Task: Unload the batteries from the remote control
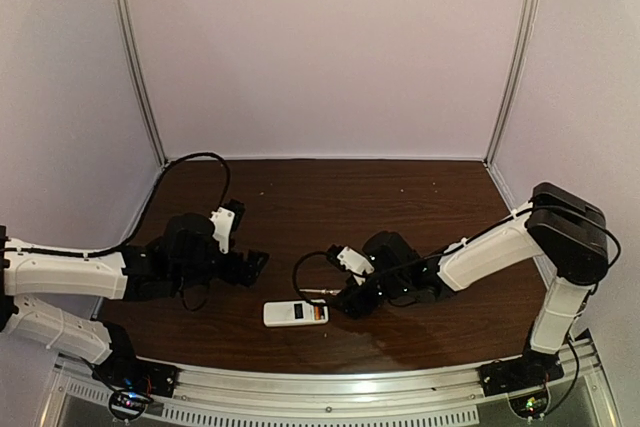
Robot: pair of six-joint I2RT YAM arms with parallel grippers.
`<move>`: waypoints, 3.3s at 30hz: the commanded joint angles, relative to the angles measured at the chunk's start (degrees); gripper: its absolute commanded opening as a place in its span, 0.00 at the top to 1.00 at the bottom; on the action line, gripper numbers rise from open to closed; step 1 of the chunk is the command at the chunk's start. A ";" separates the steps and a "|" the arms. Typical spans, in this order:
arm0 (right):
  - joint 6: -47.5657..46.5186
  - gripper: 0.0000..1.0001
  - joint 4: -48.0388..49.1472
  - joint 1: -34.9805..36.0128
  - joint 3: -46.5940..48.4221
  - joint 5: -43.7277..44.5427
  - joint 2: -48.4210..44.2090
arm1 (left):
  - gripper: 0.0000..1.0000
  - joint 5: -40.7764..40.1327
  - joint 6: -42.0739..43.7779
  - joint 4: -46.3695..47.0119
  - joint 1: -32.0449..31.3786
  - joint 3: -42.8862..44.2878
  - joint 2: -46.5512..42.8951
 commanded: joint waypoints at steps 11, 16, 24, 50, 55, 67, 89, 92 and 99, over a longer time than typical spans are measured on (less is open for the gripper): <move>-2.81 0.55 -2.77 -1.43 2.02 0.33 3.96 | 0.06 1.39 3.38 8.61 -0.21 0.53 3.22; -3.05 0.70 -3.51 -1.42 0.56 0.47 3.52 | 0.06 2.07 3.94 10.88 -0.23 1.24 5.61; -2.21 0.67 -3.24 -1.43 -1.91 1.31 2.93 | 0.06 3.55 4.40 12.21 -0.24 4.47 10.71; 3.35 0.98 0.66 -1.24 -6.79 0.98 -4.12 | 0.05 9.49 5.55 17.26 0.72 8.09 15.96; 4.04 1.00 -0.58 -1.25 -7.31 1.82 -9.56 | 0.06 12.85 4.28 17.69 1.89 8.73 16.30; 1.96 1.00 -5.09 -1.01 -7.70 5.65 -22.41 | 0.16 29.23 -4.24 21.64 2.85 5.73 10.18; -5.51 1.00 -2.81 10.64 -5.34 19.59 -26.38 | 0.41 44.52 -15.20 29.96 6.61 -0.21 6.60; -7.22 1.00 -2.76 11.91 -4.41 21.25 -25.75 | 0.45 45.18 -15.87 30.53 6.70 -0.26 6.66; -9.22 1.00 -3.34 13.84 -2.68 23.99 -25.02 | 0.50 45.25 -16.80 30.57 6.79 -0.21 7.70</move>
